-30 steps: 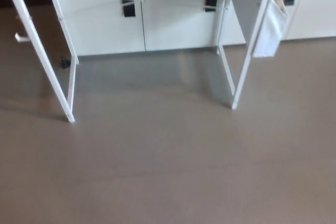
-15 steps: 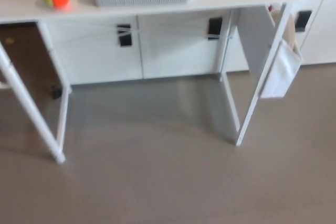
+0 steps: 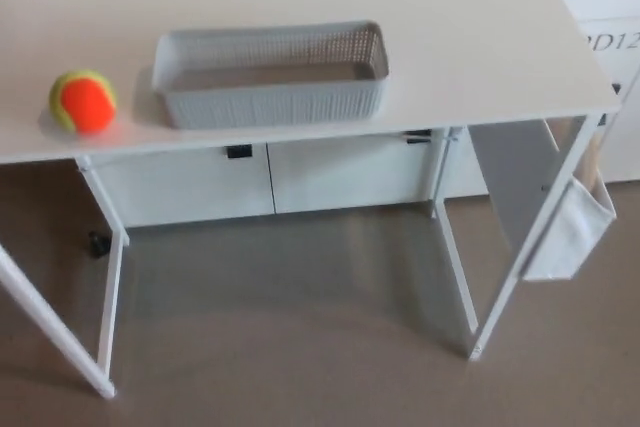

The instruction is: The robot walk towards a table in front and uses its left hand to pickup a tennis ball on the left side and put it in a container on the right hand side

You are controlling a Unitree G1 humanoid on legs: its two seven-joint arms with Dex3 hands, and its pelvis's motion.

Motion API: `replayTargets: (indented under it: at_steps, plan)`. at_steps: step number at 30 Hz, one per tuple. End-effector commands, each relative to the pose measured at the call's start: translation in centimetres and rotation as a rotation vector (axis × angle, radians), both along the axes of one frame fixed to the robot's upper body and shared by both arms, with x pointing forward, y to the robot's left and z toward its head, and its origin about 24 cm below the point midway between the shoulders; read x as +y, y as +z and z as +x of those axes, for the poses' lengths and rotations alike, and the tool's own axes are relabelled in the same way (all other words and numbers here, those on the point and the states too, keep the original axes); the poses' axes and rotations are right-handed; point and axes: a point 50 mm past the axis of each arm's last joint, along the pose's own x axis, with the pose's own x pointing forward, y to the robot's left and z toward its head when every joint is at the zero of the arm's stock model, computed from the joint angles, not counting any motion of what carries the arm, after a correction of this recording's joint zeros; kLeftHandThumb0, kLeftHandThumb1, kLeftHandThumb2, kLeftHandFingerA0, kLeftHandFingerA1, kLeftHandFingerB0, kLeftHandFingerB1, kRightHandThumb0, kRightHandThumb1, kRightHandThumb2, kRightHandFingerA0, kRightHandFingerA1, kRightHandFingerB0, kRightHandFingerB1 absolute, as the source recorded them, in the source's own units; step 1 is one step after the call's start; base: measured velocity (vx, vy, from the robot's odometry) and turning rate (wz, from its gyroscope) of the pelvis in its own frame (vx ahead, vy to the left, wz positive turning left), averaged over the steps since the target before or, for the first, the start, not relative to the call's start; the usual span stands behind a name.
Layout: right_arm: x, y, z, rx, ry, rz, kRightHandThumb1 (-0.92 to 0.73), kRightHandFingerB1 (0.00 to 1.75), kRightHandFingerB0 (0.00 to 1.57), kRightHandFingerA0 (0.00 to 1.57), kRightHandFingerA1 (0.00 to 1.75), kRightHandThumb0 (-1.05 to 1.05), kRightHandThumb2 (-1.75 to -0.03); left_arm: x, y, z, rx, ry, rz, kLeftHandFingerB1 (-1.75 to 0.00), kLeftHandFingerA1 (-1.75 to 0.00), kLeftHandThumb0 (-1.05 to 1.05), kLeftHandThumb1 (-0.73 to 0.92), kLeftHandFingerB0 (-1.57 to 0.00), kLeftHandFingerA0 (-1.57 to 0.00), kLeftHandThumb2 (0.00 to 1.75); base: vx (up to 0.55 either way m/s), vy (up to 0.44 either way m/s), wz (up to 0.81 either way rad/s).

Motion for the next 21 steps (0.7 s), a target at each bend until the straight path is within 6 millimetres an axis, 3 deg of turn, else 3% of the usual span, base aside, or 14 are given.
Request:
replayTargets:
  at_steps: [1,8,21]
  plan:
    - [-0.70,0.37,-0.07,-0.004,0.005,-0.034,-0.51,0.44,0.46,0.70,0.60,-0.68,-0.56,0.21,0.11,0.12,-0.005,-0.013,0.009,-0.33,-0.41,-0.30,0.61,-0.34,-0.51,0.59,0.38,-0.338,0.40]
    - [-0.51,0.51,0.11,-0.019,0.007,-0.034,-0.51,0.45,0.48,0.72,0.60,-0.66,-0.56,0.33,0.09,0.48,-0.008,-0.023,0.007,-0.33,-0.42,-0.31,0.61,-0.34,-0.52,0.59,0.23,-0.092,-0.05]
    - [-0.57,0.29,0.25,-0.014,0.002,-0.030,-0.51,0.43,0.47,0.70,0.60,-0.67,-0.56,0.54,-0.02,0.88,-0.008,-0.042,0.010,-0.33,-0.42,-0.32,0.62,-0.33,-0.52,0.59,0.12,0.099,-0.05]
